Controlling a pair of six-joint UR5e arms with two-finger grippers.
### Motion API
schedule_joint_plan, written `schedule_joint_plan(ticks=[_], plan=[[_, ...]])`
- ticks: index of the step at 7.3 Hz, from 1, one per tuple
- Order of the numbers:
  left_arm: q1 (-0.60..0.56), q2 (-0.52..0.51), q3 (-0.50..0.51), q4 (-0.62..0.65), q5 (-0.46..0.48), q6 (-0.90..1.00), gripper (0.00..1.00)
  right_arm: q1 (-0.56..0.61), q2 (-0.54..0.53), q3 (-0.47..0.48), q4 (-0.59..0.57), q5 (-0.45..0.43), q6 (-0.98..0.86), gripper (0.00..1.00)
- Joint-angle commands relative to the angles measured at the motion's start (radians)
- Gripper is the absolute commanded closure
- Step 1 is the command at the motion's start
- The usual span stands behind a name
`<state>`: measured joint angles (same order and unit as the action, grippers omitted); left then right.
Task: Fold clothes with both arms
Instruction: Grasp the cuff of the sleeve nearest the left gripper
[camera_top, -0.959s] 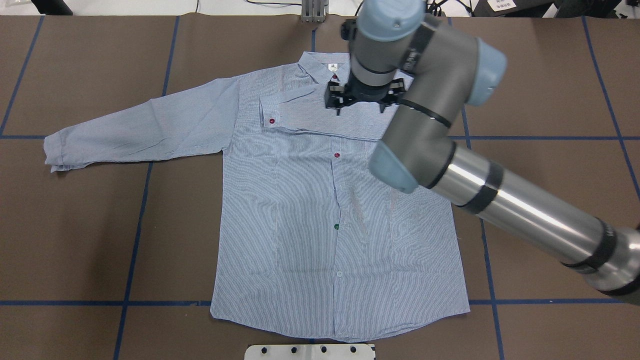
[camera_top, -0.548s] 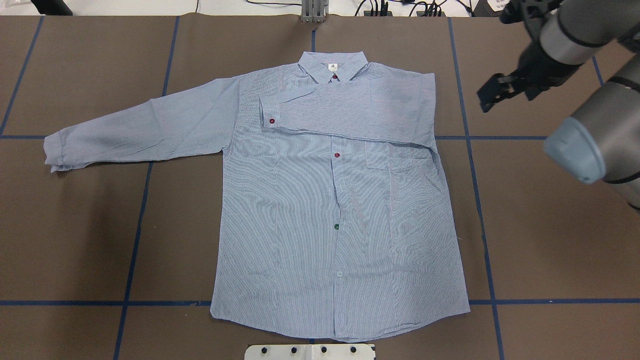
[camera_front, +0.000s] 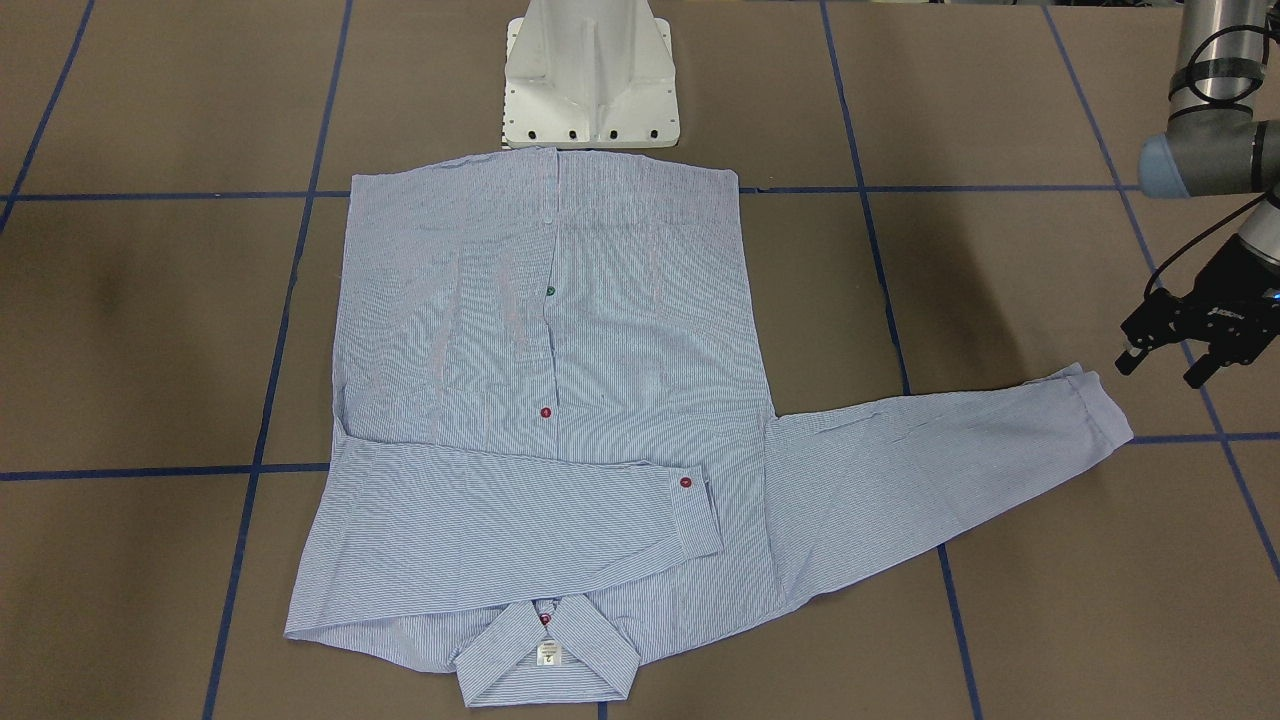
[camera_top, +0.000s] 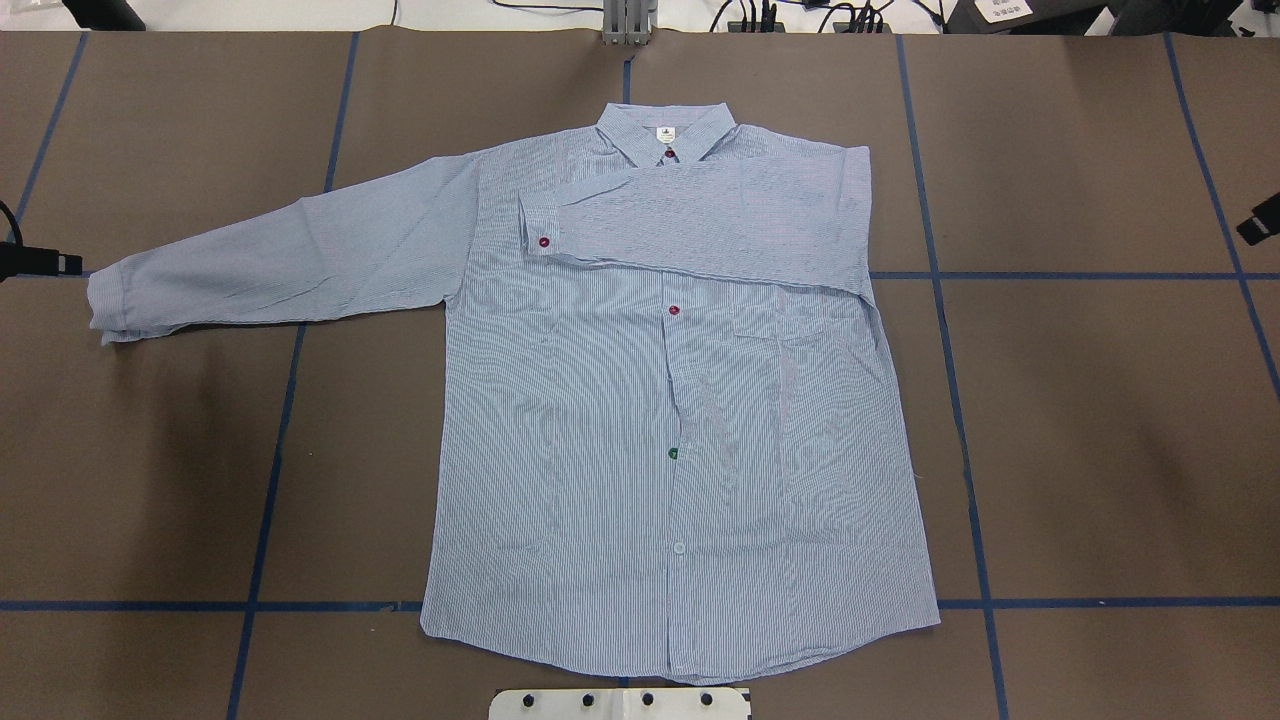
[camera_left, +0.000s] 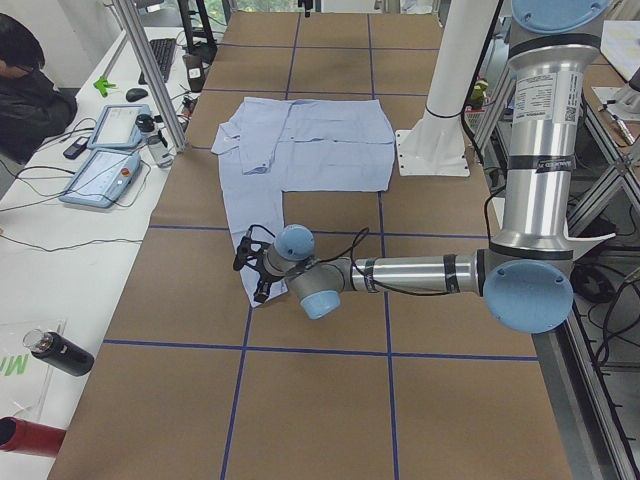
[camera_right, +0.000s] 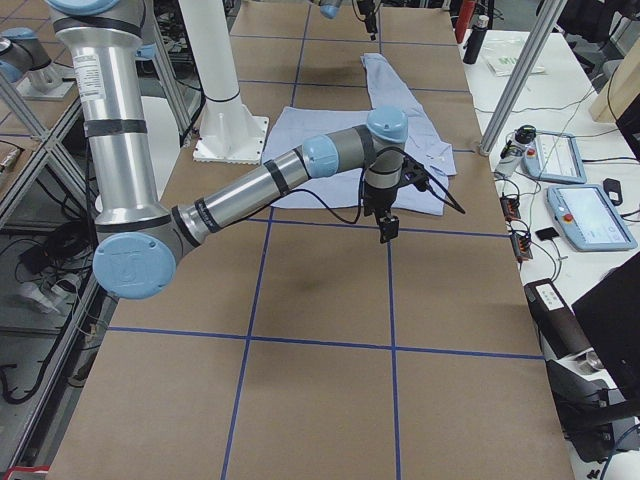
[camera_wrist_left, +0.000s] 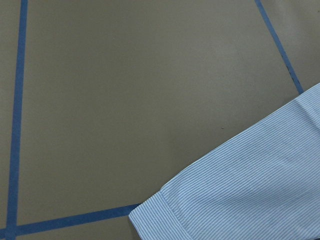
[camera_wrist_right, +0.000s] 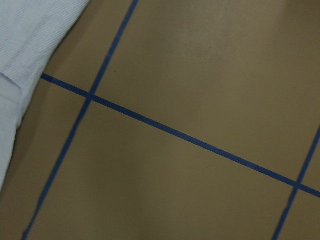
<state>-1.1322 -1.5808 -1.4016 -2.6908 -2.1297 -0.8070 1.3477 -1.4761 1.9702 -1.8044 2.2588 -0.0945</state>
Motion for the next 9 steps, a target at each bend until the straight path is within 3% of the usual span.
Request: schedule_joint_plan(ticks=[1, 3, 5, 9], plan=[[0.063, -0.008, 0.067, -0.087, 0.057, -0.091, 0.00, 0.030, -0.047, -0.002, 0.002, 0.028, -0.057, 0.00], [0.104, -0.030, 0.131, -0.158, 0.069, -0.158, 0.00, 0.030, -0.047, -0.002, 0.002, 0.035, -0.056, 0.00], [0.112, -0.035, 0.147, -0.162, 0.091, -0.161, 0.07, 0.030, -0.046, 0.001, 0.002, 0.036, -0.054, 0.00], [0.133, -0.033, 0.159, -0.190, 0.091, -0.162, 0.10, 0.030, -0.033, 0.002, 0.003, 0.039, -0.054, 0.00]])
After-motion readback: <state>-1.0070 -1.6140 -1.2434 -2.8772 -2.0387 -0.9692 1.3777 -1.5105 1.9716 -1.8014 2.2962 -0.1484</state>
